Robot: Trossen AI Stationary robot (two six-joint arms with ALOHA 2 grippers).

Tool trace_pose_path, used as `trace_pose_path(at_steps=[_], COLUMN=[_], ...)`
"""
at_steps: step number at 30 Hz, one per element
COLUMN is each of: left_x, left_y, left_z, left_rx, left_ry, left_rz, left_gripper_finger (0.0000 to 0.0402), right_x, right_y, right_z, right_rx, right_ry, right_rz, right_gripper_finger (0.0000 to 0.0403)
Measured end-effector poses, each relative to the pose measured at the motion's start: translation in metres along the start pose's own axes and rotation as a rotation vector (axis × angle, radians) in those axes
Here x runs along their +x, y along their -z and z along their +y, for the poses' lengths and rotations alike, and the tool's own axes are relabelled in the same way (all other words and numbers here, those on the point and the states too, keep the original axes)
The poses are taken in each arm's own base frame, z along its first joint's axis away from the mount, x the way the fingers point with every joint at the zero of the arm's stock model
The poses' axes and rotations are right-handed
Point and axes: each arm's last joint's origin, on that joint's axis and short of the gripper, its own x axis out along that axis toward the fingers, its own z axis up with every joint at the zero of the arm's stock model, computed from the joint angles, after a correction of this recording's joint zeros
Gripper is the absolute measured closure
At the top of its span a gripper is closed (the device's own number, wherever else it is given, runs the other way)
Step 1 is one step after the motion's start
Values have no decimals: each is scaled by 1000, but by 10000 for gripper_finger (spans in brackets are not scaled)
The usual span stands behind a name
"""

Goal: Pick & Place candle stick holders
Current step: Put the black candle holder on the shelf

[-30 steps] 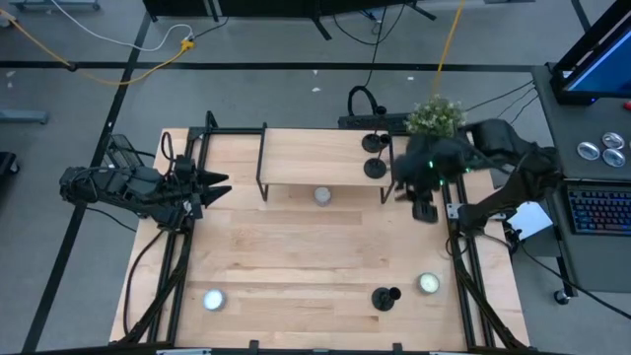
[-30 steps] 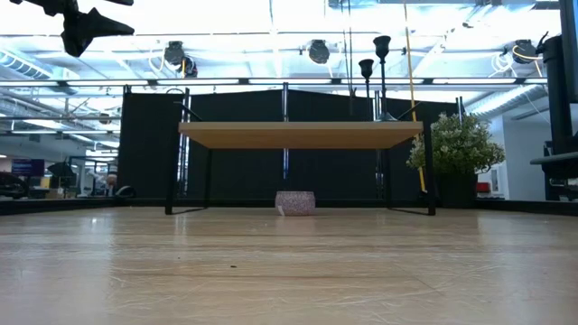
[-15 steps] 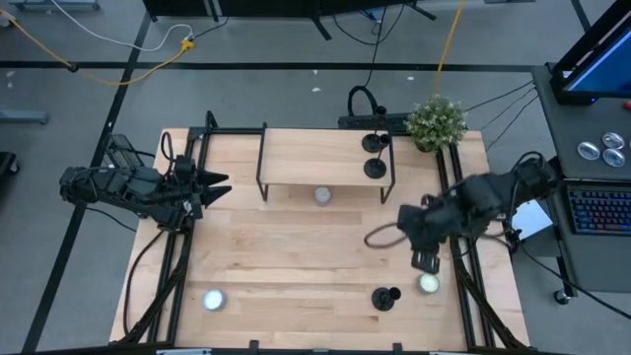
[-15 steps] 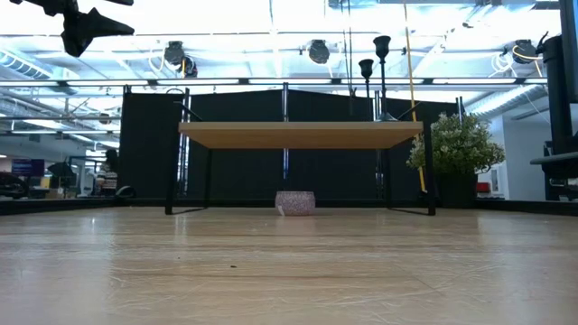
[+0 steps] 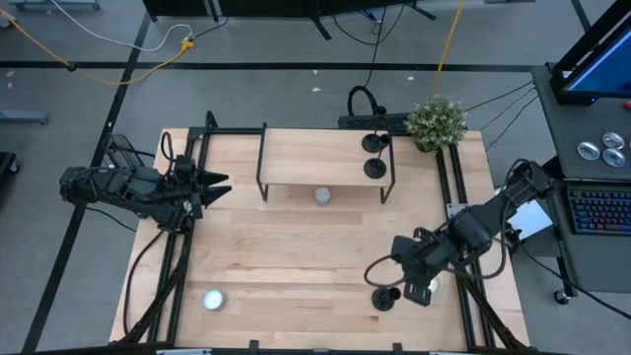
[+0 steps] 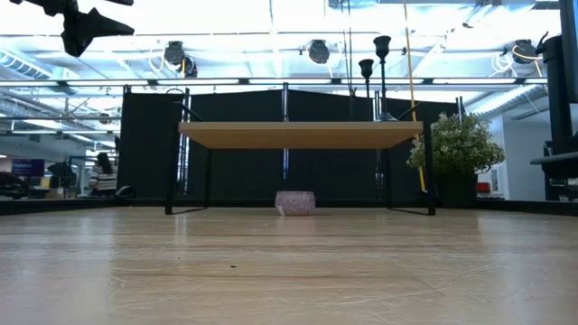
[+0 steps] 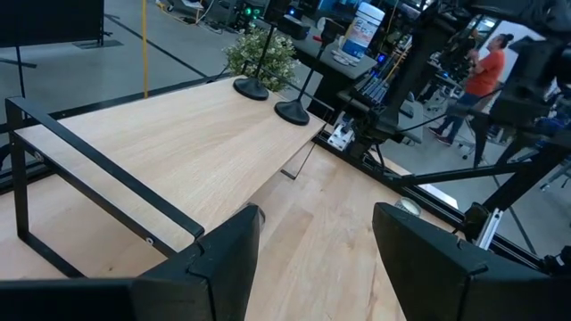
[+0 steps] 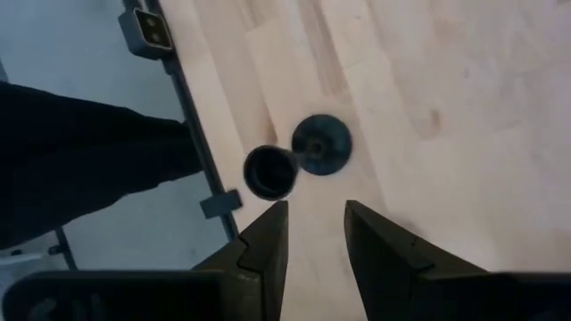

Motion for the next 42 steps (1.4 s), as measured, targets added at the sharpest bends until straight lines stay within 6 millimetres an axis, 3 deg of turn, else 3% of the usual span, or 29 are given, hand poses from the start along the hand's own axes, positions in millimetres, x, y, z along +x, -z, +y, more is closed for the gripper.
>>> trace_pose_path(at_steps=[23,42], left_x=[0,0], left_y=[0,0], left_z=[0,0], left_rx=[0,1], left_ry=[0,0], left_rz=[1,2], left_gripper_finger=[176,176], right_x=[42,58], right_y=[3,5], right_z=[-3,-7], right_rx=[36,47], right_ry=[-47,-63], right_rz=[11,25], right_gripper_finger=[300,300])
